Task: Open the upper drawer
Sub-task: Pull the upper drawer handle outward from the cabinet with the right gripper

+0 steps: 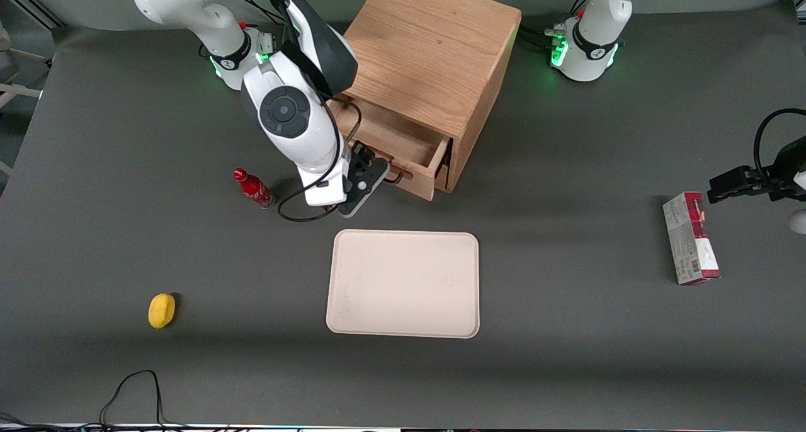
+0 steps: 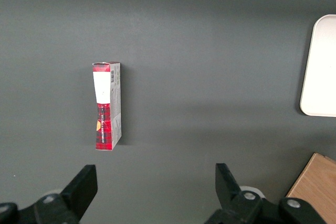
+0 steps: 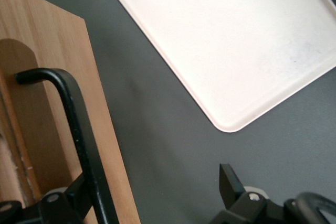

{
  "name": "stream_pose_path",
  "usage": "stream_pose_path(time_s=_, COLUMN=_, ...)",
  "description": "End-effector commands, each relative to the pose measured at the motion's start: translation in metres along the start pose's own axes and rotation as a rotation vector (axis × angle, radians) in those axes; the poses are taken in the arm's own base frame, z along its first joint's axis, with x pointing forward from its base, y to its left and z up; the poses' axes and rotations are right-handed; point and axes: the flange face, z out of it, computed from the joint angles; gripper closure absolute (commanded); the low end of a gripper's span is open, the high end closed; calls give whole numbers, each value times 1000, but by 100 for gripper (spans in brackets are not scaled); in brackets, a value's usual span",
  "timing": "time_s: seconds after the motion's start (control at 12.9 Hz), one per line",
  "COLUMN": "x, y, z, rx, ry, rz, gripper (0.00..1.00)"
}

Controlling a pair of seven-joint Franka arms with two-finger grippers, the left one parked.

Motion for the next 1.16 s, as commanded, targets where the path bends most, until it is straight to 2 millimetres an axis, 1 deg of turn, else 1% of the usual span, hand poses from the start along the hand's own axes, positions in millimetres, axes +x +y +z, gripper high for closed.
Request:
stream_pose_path(time_s=0.0, x=7, y=21, z=-4, rx=-14, ry=13, rz=4, gripper=0)
stream_pose_path(time_s=0.15, x=6, y=33, z=-5, rx=-15, ry=16, rz=22, gripper=0)
stream_pose_path(time_s=0.23, x=8, y=42, z=-8, rx=-19, ry=26, rz=33, gripper=0)
stream_pose_path(time_s=0.31, x=9, y=44, z=-12, rx=-22, ry=34, rz=35, gripper=0)
stream_pose_path(time_s=0.39, x=8, y=58, z=-12, rx=-24, ry=37, rz=54, gripper=0)
stream_pose_path(time_s=0.46, x=8, y=66, z=-14, rx=-26, ry=42, rz=63, gripper=0)
stream_pose_path(time_s=0.62, x=12, y=71, z=-13, rx=-32, ry=46, rz=67, gripper=0)
stream_pose_path(time_s=0.93, x=15, y=99, z=-10, rx=-40, ry=54, rz=100, gripper=0)
stream_pose_path(time_s=1.08, x=17, y=109, z=-9, rx=-45, ry=58, rz=112, gripper=0)
